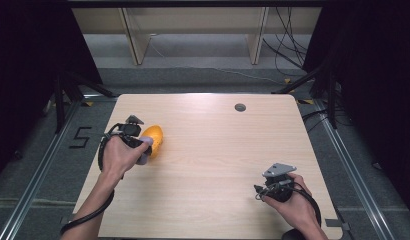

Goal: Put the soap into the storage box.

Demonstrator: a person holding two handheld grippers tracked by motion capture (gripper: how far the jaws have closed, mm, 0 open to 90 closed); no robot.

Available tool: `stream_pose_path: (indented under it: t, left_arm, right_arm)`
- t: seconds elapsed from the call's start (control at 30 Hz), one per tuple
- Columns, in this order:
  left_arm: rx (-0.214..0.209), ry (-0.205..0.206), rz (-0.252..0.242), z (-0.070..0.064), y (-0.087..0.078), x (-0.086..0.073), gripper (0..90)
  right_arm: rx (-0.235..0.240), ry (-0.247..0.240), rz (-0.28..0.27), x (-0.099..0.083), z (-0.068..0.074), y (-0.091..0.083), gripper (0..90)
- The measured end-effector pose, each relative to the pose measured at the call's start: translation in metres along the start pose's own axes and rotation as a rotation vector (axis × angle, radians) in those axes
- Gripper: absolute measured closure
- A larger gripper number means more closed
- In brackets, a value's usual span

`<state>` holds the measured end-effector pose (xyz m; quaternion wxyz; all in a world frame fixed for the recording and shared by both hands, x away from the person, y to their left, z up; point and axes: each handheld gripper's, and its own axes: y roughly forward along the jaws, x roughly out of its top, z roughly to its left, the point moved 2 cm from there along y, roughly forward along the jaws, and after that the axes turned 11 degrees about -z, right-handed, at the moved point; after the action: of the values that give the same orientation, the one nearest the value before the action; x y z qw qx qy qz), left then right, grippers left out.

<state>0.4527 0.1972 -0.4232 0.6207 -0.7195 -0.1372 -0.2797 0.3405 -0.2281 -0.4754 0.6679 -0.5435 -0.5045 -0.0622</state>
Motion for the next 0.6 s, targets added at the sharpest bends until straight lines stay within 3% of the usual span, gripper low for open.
stream_pose_path:
  t: [0.03, 0.23, 0.3, 0.37, 0.6]
  left_arm:
    - [0.007, -0.020, -0.018, -0.0013, 0.0012, -0.0001, 49.0]
    - [0.014, 0.001, -0.001, 0.0010, 0.0018, 0.0034, 49.0]
    - [0.011, 0.004, -0.029, 0.0015, 0.0037, 0.0040, 48.9]
    - [0.014, 0.000, -0.006, 0.0009, 0.0027, 0.0055, 48.9]
    - [0.013, 0.007, -0.016, 0.0020, 0.0069, 0.0093, 49.0]
  right_arm:
    - [0.000, -0.001, 0.000, 0.0000, 0.0000, 0.0001, 47.1]
    - [-0.001, 0.000, 0.000, 0.0000, -0.0001, 0.0001, 47.1]
    - [0.000, -0.001, 0.000, 0.0000, -0.0001, 0.0001, 47.1]
    - [-0.001, 0.000, 0.000, 0.0000, -0.0001, 0.0002, 47.1]
    - [-0.001, 0.000, 0.000, 0.0000, -0.0001, 0.0000, 46.9]
